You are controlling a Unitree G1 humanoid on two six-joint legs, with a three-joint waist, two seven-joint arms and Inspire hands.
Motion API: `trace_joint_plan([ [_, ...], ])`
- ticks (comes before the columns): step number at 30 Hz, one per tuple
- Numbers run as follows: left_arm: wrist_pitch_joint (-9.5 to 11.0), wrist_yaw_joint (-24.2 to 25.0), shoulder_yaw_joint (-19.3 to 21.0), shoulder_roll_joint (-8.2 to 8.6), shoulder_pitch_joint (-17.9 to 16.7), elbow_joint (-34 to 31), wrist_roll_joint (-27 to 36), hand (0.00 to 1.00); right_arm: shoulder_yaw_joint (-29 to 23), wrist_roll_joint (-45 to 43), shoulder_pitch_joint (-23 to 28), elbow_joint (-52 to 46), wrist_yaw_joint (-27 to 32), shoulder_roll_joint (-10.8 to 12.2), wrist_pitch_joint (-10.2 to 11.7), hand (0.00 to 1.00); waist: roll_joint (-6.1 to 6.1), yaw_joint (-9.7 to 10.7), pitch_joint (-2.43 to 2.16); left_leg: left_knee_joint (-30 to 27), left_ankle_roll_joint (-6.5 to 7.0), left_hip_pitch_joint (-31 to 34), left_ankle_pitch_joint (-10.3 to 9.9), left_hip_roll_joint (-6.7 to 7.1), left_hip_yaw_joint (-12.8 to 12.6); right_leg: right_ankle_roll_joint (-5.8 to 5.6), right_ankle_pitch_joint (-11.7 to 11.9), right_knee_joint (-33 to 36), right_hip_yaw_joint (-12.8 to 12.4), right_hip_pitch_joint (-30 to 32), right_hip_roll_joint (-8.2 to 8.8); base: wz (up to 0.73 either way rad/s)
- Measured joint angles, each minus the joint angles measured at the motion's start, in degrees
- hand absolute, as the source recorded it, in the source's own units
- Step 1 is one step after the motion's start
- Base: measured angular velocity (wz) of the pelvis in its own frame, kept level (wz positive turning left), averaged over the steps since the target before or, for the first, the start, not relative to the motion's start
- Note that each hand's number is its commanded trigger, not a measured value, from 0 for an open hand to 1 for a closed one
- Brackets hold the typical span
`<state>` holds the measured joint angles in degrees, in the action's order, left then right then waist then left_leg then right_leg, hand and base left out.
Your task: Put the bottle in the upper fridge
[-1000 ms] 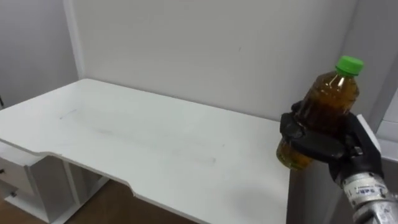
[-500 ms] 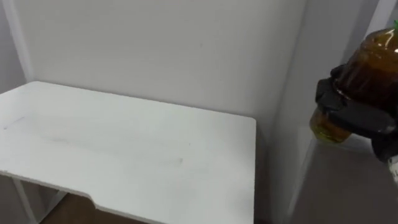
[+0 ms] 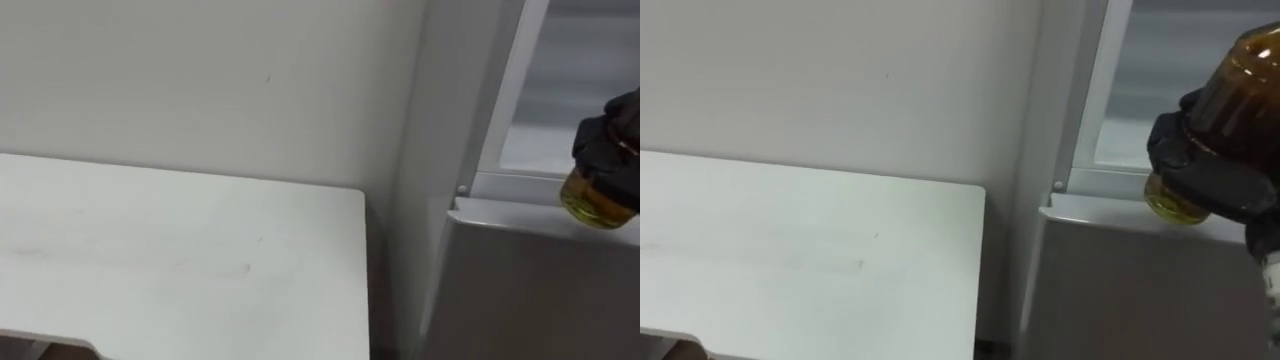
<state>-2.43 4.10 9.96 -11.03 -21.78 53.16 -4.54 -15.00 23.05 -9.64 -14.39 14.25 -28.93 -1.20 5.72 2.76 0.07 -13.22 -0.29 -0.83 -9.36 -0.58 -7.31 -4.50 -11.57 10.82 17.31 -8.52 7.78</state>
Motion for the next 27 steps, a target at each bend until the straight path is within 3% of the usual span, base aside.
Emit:
trace_joint_plan([
  [10, 0.1, -0.1, 0.0, -0.24, -0.7, 0.4, -0.1, 0.0, 0.0, 1.7, 0.9, 3.8, 0.7, -0.1, 0.0, 1.0, 0.21, -1.6, 0.25, 0.5, -0.05, -0.7, 0.0, -0.17, -0.1, 0.1, 0.1, 0.0, 0.0, -0.6, -0.15, 0.0],
  [14, 0.1, -0.1, 0.5, -0.92, -0.7, 0.5, -0.1, 0.0, -0.3, 1.9, 0.0, 12.4, 1.7, -2.2, -0.4, 1.0, 1.01, -3.5, 0.39, 0.4, -0.05, -0.5, 0.0, -0.16, -0.1, 0.1, 0.1, 0.1, 0.0, -0.4, -0.12, 0.0],
  [18, -0.1, 0.1, 2.0, -0.92, -1.6, 0.7, -0.1, 0.0, -0.4, 2.2, -4.9, 15.8, 3.9, -2.9, -0.4, 1.0, 1.01, -4.2, 0.36, 0.3, -0.08, -0.4, -0.1, -0.17, -0.1, 0.1, 0.1, 0.0, 0.1, -0.1, -0.14, 0.0],
  [27, -0.2, 0.0, 2.4, -0.85, -3.9, 0.9, 0.1, 0.0, 0.0, 3.7, -10.0, 25.0, 8.7, -3.1, -1.3, 1.0, 1.44, -5.2, 0.14, -0.2, -0.11, 0.3, -0.1, -0.12, 0.9, 0.1, 0.1, 0.0, 2.5, -0.2, -0.07, 0.06],
])
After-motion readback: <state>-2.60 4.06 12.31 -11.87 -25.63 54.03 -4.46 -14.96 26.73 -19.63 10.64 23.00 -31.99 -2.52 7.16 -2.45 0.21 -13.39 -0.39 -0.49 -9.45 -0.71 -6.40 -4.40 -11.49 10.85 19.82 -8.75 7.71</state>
